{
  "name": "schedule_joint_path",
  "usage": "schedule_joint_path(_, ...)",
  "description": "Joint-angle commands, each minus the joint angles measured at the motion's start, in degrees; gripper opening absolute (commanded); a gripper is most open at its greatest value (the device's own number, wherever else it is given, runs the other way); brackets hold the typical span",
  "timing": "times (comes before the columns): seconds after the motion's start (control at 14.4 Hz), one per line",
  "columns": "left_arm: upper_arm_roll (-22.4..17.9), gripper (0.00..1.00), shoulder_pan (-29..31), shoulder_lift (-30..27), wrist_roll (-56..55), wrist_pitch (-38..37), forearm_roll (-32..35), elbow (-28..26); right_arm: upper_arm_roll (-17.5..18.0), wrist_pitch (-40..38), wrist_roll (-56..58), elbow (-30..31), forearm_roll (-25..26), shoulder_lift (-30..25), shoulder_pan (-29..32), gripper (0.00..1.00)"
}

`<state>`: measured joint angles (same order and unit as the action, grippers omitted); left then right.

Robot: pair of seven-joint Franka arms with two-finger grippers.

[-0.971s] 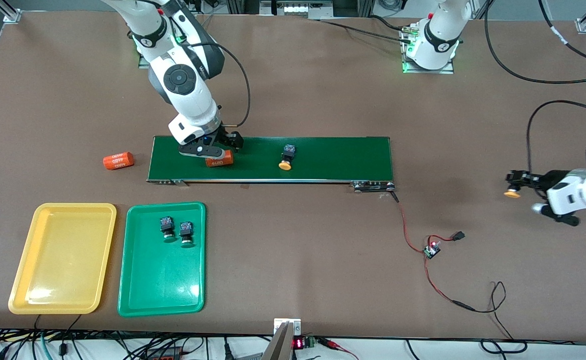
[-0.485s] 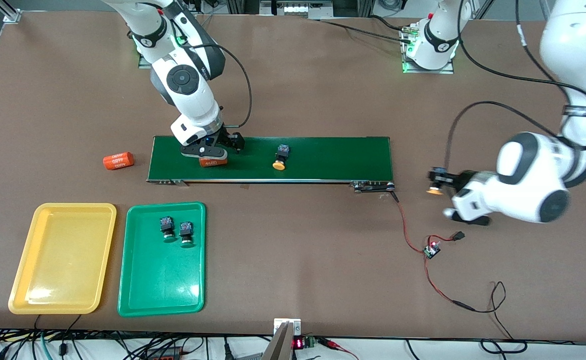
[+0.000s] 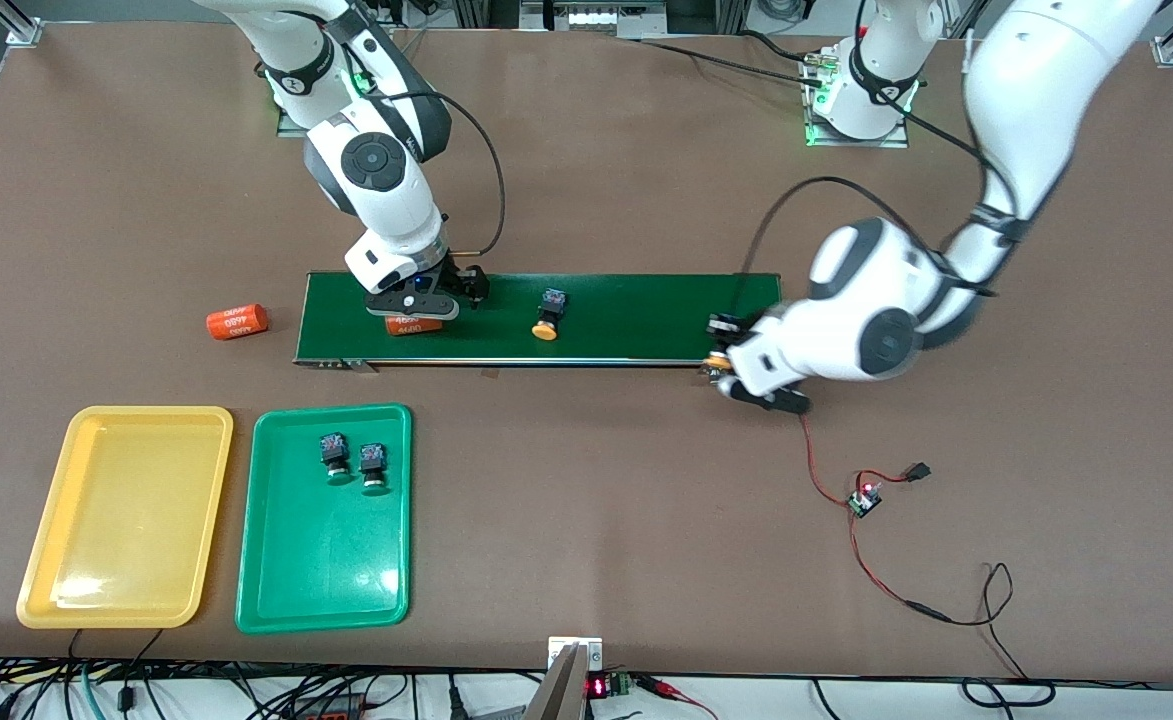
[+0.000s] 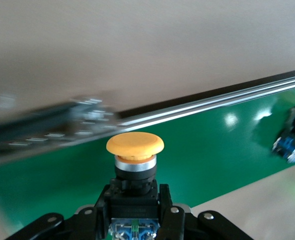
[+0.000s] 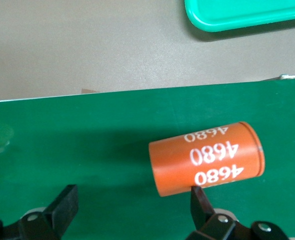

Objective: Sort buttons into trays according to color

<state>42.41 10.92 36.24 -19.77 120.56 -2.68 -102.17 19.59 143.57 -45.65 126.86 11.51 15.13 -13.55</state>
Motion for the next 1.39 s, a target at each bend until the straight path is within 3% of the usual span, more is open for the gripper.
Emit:
schedule_joint_path(0.0,1.54,0.15,-1.86,-0.91,-5.62,4.76,-0.66,-3.82,0.18,0.49,-0.14,-0.21,0.97,-0.02,0.11,1.00)
schedule_joint_path(0.28,1.54,0.28,-4.33,-0.12,-9.13,13.63,-0.57,-7.86,0.18,0.49,-0.85,-1.09,0.45,0.07,0.11,1.00)
schedule_joint_path(0.35,1.54,0.51,-4.50,-0.03,-10.37,14.43,-0.57,-8.48,0.18,0.49,-1.02,-1.09,0.36,0.07,0.11,1.00)
schedule_joint_path(0.42,1.54,1.00,-4.42,-0.29,-10.64,14.27,-0.57,-8.48,0.18,0.49,-1.37,-1.09,0.27,0.07,0.11,1.00)
schedule_joint_path(0.69,1.80,1.00,-2.58,-4.06,-10.47,10.06,-0.48,-7.34,0.18,0.66,-1.46,-1.18,0.27,0.16,0.11,1.00)
schedule_joint_path(0.9,0.84,1.00,-0.99,-10.46,-10.12,-1.24,-0.65,-2.00,0.18,0.93,-1.64,-1.53,0.09,0.86,0.02,1.00)
schedule_joint_path(1.11,-9.50,1.00,-5.36,-21.62,-5.66,-8.14,-0.66,-1.71,0.10,0.57,-5.76,-5.30,0.18,3.58,-1.56,1.00)
schedule_joint_path(1.32,-21.10,1.00,-8.72,-27.61,6.01,-13.93,-0.66,-2.24,0.01,0.49,-7.35,-6.45,0.09,4.29,-1.56,1.00)
